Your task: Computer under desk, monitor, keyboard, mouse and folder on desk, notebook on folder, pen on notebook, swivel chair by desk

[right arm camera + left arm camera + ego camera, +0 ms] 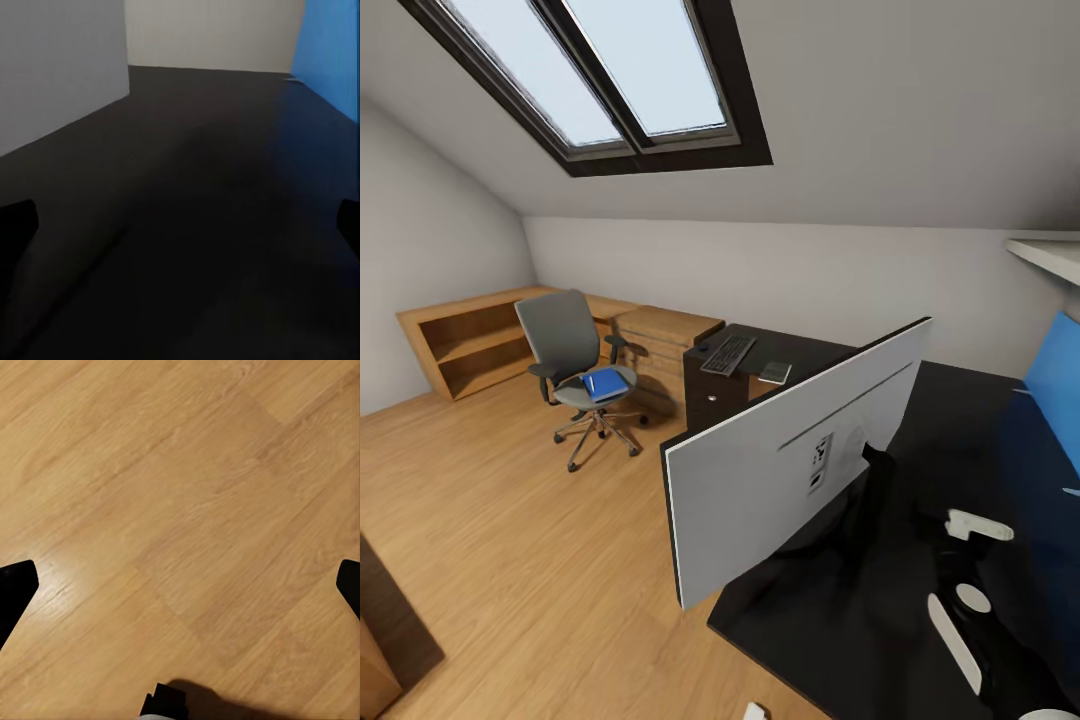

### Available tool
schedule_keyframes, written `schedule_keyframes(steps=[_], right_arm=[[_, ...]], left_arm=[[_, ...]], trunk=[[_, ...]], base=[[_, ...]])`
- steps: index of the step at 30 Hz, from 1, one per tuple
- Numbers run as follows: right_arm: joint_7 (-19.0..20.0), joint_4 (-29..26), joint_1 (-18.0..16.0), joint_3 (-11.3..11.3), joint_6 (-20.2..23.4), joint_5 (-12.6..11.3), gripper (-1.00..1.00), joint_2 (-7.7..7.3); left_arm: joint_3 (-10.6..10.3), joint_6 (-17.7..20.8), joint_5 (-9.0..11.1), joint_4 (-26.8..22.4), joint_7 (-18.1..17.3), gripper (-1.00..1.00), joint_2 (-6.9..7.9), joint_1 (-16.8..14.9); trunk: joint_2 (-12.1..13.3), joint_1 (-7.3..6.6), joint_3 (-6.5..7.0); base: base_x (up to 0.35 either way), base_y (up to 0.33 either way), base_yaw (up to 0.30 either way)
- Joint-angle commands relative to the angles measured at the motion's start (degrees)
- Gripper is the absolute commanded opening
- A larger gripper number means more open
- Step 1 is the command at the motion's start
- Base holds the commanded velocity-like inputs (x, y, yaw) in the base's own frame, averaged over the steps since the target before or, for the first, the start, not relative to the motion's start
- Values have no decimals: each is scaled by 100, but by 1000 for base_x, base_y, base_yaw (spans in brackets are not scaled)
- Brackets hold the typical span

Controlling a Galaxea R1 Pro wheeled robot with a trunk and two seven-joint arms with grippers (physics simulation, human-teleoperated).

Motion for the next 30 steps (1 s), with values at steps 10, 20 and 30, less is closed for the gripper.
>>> schedule_keyframes(steps=[10,20,30], right_arm=[[16,5,-4,3,-29,-53,100,-4],[25,23,-4,78,-34,-31,100,50],[-22,24,-4,250,-18,-10,100,297]], left_arm=[[-50,-10,10,-5,46,100,4,-2],[-50,-3,13,-5,46,100,4,-2],[-41,-5,19,-5,48,100,4,-2]], trunk=[[-4,0,-6],[-4,0,-6],[-4,0,-6]], base=[[-129,0,0],[-326,0,0],[-157,0,0]])
